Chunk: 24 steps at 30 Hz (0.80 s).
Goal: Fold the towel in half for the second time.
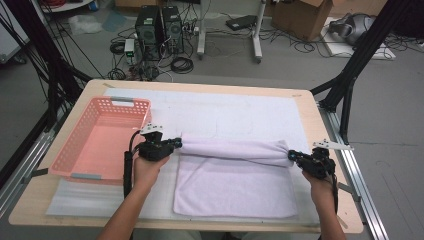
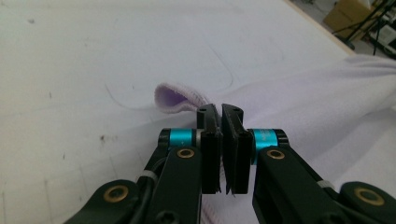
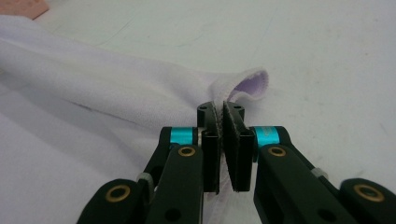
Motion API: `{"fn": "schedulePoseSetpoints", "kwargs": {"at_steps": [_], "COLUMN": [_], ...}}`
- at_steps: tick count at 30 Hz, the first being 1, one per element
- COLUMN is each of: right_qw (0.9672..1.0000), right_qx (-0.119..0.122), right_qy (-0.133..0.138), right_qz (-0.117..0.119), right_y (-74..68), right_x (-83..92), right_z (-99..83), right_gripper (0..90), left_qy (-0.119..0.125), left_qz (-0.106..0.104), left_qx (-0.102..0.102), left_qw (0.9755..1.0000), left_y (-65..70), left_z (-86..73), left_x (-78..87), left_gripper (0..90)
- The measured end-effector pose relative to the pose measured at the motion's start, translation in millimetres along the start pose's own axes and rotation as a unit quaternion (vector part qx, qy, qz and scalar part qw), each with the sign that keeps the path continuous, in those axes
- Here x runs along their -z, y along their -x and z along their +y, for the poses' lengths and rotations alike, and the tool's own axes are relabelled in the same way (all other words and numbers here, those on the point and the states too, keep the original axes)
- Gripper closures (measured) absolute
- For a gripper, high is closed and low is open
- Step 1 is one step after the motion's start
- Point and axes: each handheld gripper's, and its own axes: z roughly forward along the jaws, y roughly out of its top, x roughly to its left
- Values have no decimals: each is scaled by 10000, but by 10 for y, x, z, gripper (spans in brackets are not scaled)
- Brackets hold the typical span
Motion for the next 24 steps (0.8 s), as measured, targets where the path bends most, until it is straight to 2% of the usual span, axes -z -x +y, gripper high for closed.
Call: {"fn": "schedulePoseSetpoints", "kwargs": {"at_steps": [3, 6, 8, 9, 11, 14, 18, 20, 22, 24], "right_qw": [9999, 9997, 9996, 9997, 9997, 9998, 9997, 9994, 9990, 9985], "right_qx": [117, 129, 127, 81, 30, 4, -97, -146, -146, -182], "right_qy": [-74, -190, -231, -246, -227, -201, -43, 0, -91, -218], "right_qz": [8, 25, 37, 50, 23, -82, -215, -316, -410, -474], "right_y": [-40, -58, -61, -65, -65, -71, -34, -14, 17, 51], "right_x": [28, 39, 35, 30, 22, 11, 20, 11, -34, -115], "right_z": [-54, -123, -157, -166, -159, -109, 23, 94, 153, 200], "right_gripper": [855, 855, 851, 835, 774, 692, 645, 617, 604, 582], "left_qy": [-73, -234, -407, -402, -308, -283, -3, -124, -252, -341], "left_qz": [-57, -117, -144, -116, -172, -37, 45, 99, 125, 165], "left_qx": [65, 110, 35, -20, 91, 148, 220, 141, 115, 249], "left_qw": [9999, 9996, 9991, 9991, 9993, 9995, 9997, 9998, 9995, 9990], "left_y": [7, 7, 1, -1, -32, -82, -154, -171, -185, -225], "left_z": [-123, -247, -284, -285, -272, -210, -74, -6, 36, 54], "left_x": [34, 29, -4, -13, -36, -88, -118, -177, -262, -350], "left_gripper": [857, 856, 841, 820, 707, 540, 468, 454, 447, 443]}}
